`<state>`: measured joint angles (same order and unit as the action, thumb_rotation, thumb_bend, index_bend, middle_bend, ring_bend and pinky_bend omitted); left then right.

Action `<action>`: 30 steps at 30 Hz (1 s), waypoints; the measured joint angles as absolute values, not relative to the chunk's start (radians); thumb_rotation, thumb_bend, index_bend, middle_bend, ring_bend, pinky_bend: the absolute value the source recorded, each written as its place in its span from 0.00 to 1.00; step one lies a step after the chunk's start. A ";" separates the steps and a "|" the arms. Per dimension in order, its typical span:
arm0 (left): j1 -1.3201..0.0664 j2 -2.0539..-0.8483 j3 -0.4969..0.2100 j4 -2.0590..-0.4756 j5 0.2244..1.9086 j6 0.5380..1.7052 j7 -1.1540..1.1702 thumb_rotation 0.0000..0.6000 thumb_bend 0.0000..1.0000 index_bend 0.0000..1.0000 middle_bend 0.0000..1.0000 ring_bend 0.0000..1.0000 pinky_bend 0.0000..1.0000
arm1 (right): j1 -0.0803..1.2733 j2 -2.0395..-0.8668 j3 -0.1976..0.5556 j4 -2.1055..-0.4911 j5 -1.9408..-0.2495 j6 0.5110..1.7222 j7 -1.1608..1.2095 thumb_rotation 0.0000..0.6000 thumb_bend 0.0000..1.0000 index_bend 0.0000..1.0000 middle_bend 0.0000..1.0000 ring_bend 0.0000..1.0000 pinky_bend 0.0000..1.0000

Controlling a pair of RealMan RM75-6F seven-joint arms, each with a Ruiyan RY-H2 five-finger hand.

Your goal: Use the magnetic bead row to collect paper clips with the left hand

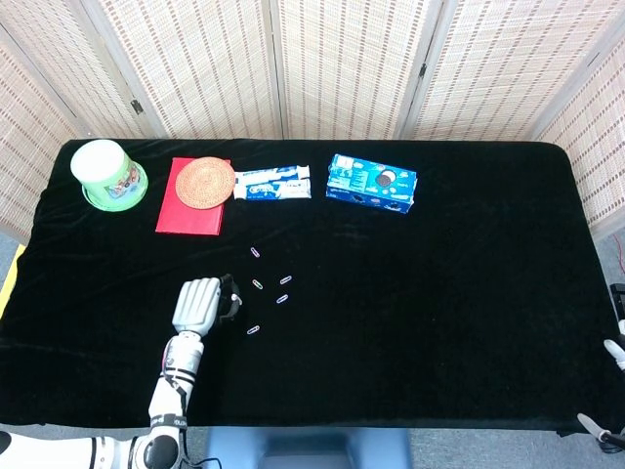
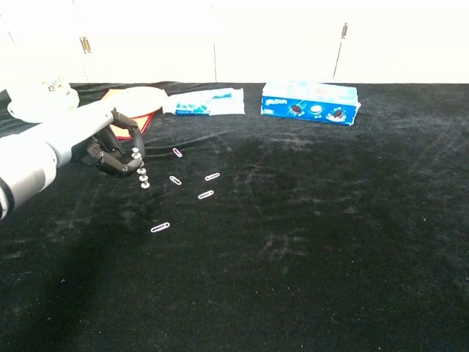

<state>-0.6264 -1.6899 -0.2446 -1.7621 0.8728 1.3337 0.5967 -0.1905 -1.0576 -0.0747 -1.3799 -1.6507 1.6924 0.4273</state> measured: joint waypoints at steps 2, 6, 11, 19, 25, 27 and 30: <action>-0.622 -1.692 -0.231 -1.787 0.895 1.354 0.608 1.00 0.56 0.79 1.00 1.00 1.00 | -0.190 -1.057 -0.077 -1.378 -1.655 1.693 0.429 1.00 0.10 0.00 0.00 0.00 0.00; -0.612 -1.703 -0.199 -1.837 0.946 1.397 0.640 1.00 0.56 0.79 1.00 1.00 1.00 | -0.195 -1.057 -0.081 -1.373 -1.665 1.709 0.434 1.00 0.10 0.00 0.00 0.00 0.00; -0.594 -1.726 -0.143 -1.886 1.012 1.445 0.683 1.00 0.56 0.79 1.00 1.00 1.00 | -0.203 -1.061 -0.085 -1.358 -1.680 1.734 0.443 1.00 0.10 0.00 0.00 0.00 0.00; -0.555 -1.755 -0.089 -1.874 1.071 1.457 0.671 1.00 0.56 0.79 1.00 1.00 1.00 | -0.207 -1.068 -0.096 -1.344 -1.704 1.750 0.442 1.00 0.10 0.00 0.00 0.00 0.00; -0.544 -1.773 -0.092 -1.829 1.075 1.437 0.652 1.00 0.56 0.79 1.00 1.00 1.00 | -0.210 -1.069 -0.097 -1.340 -1.705 1.759 0.447 1.00 0.10 0.00 0.00 0.00 0.00; -0.542 -1.779 -0.102 -1.812 1.070 1.426 0.644 1.00 0.56 0.79 1.00 1.00 1.00 | -0.211 -1.068 -0.095 -1.338 -1.700 1.761 0.455 1.00 0.10 0.00 0.00 0.00 0.00; -0.541 -1.787 -0.113 -1.788 1.063 1.412 0.634 1.00 0.56 0.79 1.00 1.00 1.00 | -0.212 -1.068 -0.094 -1.334 -1.697 1.762 0.462 1.00 0.10 0.00 0.00 0.00 0.00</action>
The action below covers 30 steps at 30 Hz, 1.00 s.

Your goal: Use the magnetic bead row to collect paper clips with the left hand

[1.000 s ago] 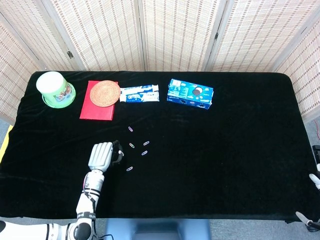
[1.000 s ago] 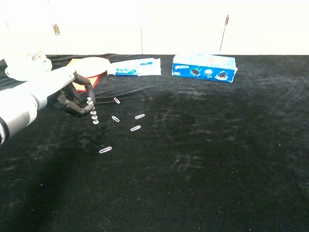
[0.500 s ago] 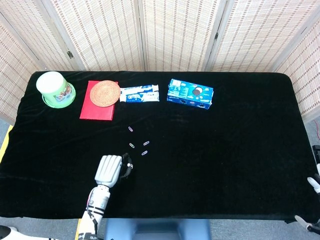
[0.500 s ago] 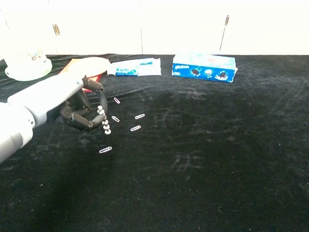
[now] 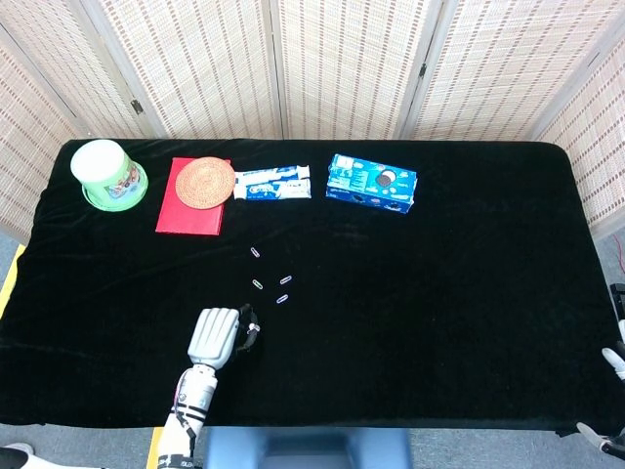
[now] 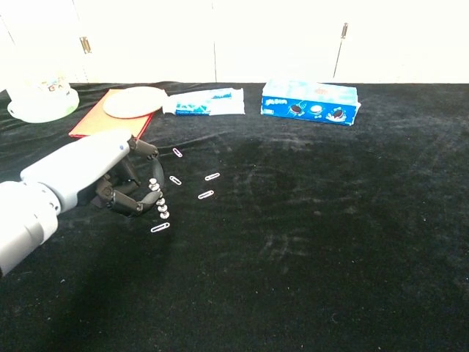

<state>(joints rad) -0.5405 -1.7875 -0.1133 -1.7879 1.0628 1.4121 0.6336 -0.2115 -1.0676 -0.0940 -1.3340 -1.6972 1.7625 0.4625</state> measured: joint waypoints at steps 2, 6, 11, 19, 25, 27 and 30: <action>-0.540 -1.794 -0.118 -1.771 1.057 1.400 0.628 1.00 0.56 0.79 1.00 1.00 1.00 | -0.211 -1.067 -0.094 -1.333 -1.696 1.761 0.465 1.00 0.10 0.00 0.00 0.00 0.00; -0.539 -1.806 -0.126 -1.739 1.054 1.384 0.620 1.00 0.56 0.79 1.00 1.00 1.00 | -0.211 -1.066 -0.093 -1.330 -1.693 1.763 0.472 1.00 0.10 0.00 0.00 0.00 0.00; -0.534 -1.812 -0.137 -1.717 1.050 1.371 0.614 1.00 0.56 0.80 1.00 1.00 1.00 | -0.211 -1.066 -0.093 -1.328 -1.692 1.762 0.476 1.00 0.10 0.00 0.00 0.00 0.00; -0.527 -1.811 -0.143 -1.701 1.045 1.351 0.604 1.00 0.56 0.80 1.00 1.00 1.00 | -0.212 -1.068 -0.092 -1.327 -1.692 1.766 0.473 1.00 0.10 0.00 0.00 0.00 0.00; -0.522 -1.810 -0.151 -1.694 1.046 1.345 0.597 1.00 0.56 0.80 1.00 1.00 1.00 | -0.208 -1.067 -0.093 -1.329 -1.693 1.757 0.469 1.00 0.10 0.00 0.00 0.00 0.00; -0.523 -1.810 -0.156 -1.694 1.051 1.344 0.596 1.00 0.56 0.80 1.00 1.00 1.00 | -0.207 -1.067 -0.094 -1.330 -1.693 1.756 0.470 1.00 0.10 0.00 0.00 0.00 0.00; -0.529 -1.810 -0.172 -1.692 1.058 1.342 0.592 1.00 0.56 0.80 1.00 1.00 1.00 | -0.204 -1.066 -0.093 -1.332 -1.689 1.750 0.470 1.00 0.10 0.00 0.00 0.00 0.00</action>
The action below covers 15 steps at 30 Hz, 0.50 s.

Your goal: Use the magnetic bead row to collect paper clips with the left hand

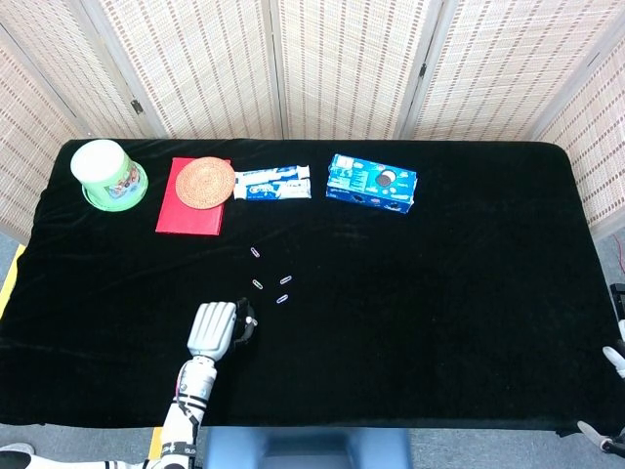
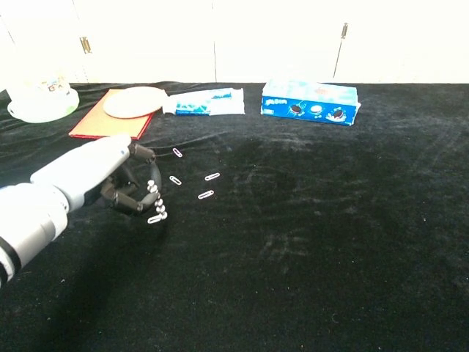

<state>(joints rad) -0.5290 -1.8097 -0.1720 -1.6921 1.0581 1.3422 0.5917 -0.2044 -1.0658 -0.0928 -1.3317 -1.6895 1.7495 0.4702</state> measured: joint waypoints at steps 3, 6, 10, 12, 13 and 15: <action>-0.541 -1.805 -0.191 -1.687 1.058 1.317 0.573 1.00 0.56 0.80 1.00 1.00 1.00 | -0.200 -1.065 -0.090 -1.336 -1.682 1.739 0.469 1.00 0.10 0.00 0.00 0.00 0.00; -0.559 -1.793 -0.222 -1.673 1.037 1.270 0.552 1.00 0.56 0.80 1.00 1.00 1.00 | -0.198 -1.066 -0.089 -1.339 -1.677 1.732 0.464 1.00 0.10 0.00 0.00 0.00 0.00; -0.584 -1.784 -0.259 -1.631 1.011 1.227 0.525 1.00 0.56 0.80 1.00 1.00 1.00 | -0.198 -1.066 -0.089 -1.344 -1.669 1.725 0.458 1.00 0.10 0.00 0.00 0.00 0.00; -0.595 -1.780 -0.276 -1.610 0.993 1.209 0.513 1.00 0.56 0.80 1.00 1.00 1.00 | -0.199 -1.067 -0.085 -1.349 -1.660 1.723 0.452 1.00 0.10 0.00 0.00 0.00 0.00; -0.600 -1.779 -0.282 -1.601 0.987 1.204 0.510 1.00 0.56 0.80 1.00 1.00 1.00 | -0.200 -1.067 -0.085 -1.350 -1.658 1.721 0.451 1.00 0.10 0.00 0.00 0.00 0.00; -0.610 -1.778 -0.295 -1.583 0.975 1.195 0.504 1.00 0.56 0.80 1.00 1.00 1.00 | -0.200 -1.067 -0.085 -1.352 -1.654 1.716 0.450 1.00 0.10 0.00 0.00 0.00 0.00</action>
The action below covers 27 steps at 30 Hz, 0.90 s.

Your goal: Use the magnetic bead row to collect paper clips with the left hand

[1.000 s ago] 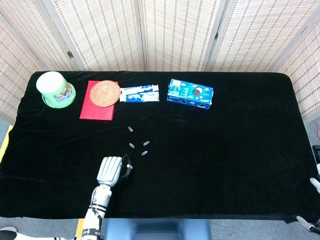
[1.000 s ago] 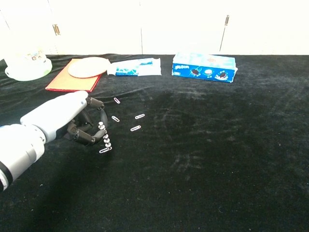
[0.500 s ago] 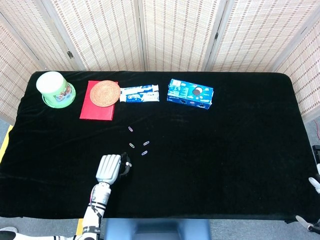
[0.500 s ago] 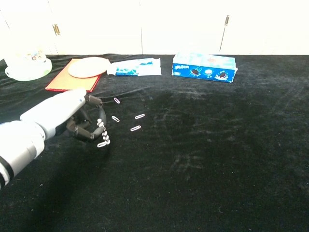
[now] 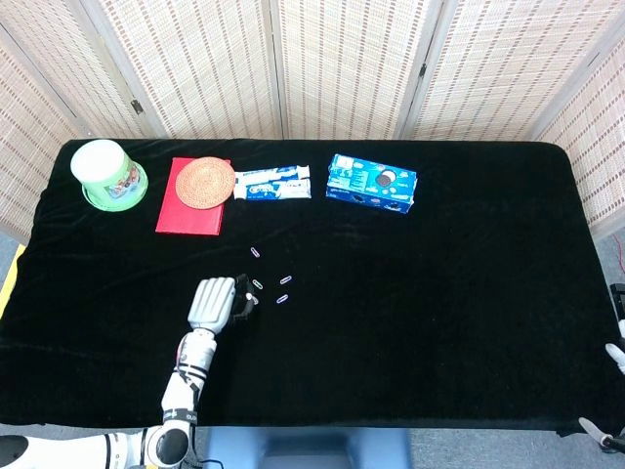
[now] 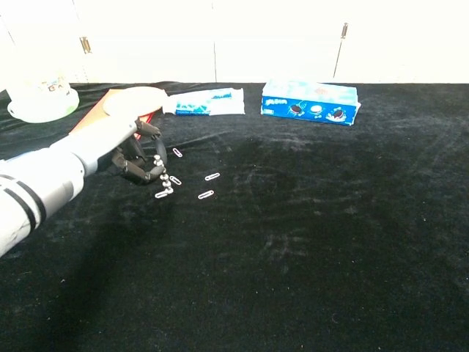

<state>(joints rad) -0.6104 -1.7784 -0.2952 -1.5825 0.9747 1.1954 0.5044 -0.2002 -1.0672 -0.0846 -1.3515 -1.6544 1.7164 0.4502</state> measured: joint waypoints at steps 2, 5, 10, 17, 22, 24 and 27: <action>-0.622 -1.778 -0.306 -1.568 0.963 1.185 0.499 1.00 0.56 0.80 1.00 1.00 1.00 | -0.199 -1.067 -0.084 -1.353 -1.648 1.709 0.451 1.00 0.10 0.00 0.00 0.00 0.00; -0.635 -1.781 -0.315 -1.552 0.953 1.173 0.490 1.00 0.56 0.80 1.00 1.00 1.00 | -0.197 -1.066 -0.081 -1.357 -1.636 1.695 0.449 1.00 0.10 0.00 0.00 0.00 0.00; -0.659 -1.790 -0.327 -1.524 0.934 1.148 0.484 1.00 0.56 0.80 1.00 1.00 1.00 | -0.195 -1.063 -0.078 -1.363 -1.625 1.684 0.451 1.00 0.10 0.00 0.00 0.00 0.00; -0.703 -1.811 -0.346 -1.468 0.913 1.109 0.467 1.00 0.56 0.80 1.00 1.00 1.00 | -0.194 -1.060 -0.073 -1.372 -1.610 1.670 0.452 1.00 0.10 0.00 0.00 0.00 0.00; -0.720 -1.817 -0.355 -1.436 0.902 1.089 0.454 1.00 0.56 0.80 1.00 1.00 1.00 | -0.190 -1.057 -0.074 -1.379 -1.604 1.651 0.445 1.00 0.10 0.00 0.00 0.00 0.00; -0.730 -1.819 -0.359 -1.417 0.897 1.078 0.447 1.00 0.56 0.80 1.00 1.00 1.00 | -0.187 -1.055 -0.072 -1.384 -1.597 1.641 0.443 1.00 0.10 0.00 0.00 0.00 0.00; -0.739 -1.821 -0.360 -1.398 0.891 1.068 0.434 1.00 0.56 0.80 1.00 1.00 1.00 | -0.183 -1.053 -0.069 -1.389 -1.589 1.631 0.440 1.00 0.10 0.00 0.00 0.00 0.00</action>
<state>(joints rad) -0.7393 -1.8205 -0.3603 -1.3981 0.8915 1.0682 0.4344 -0.1830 -1.0534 -0.0686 -1.3886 -1.5887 1.6308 0.4404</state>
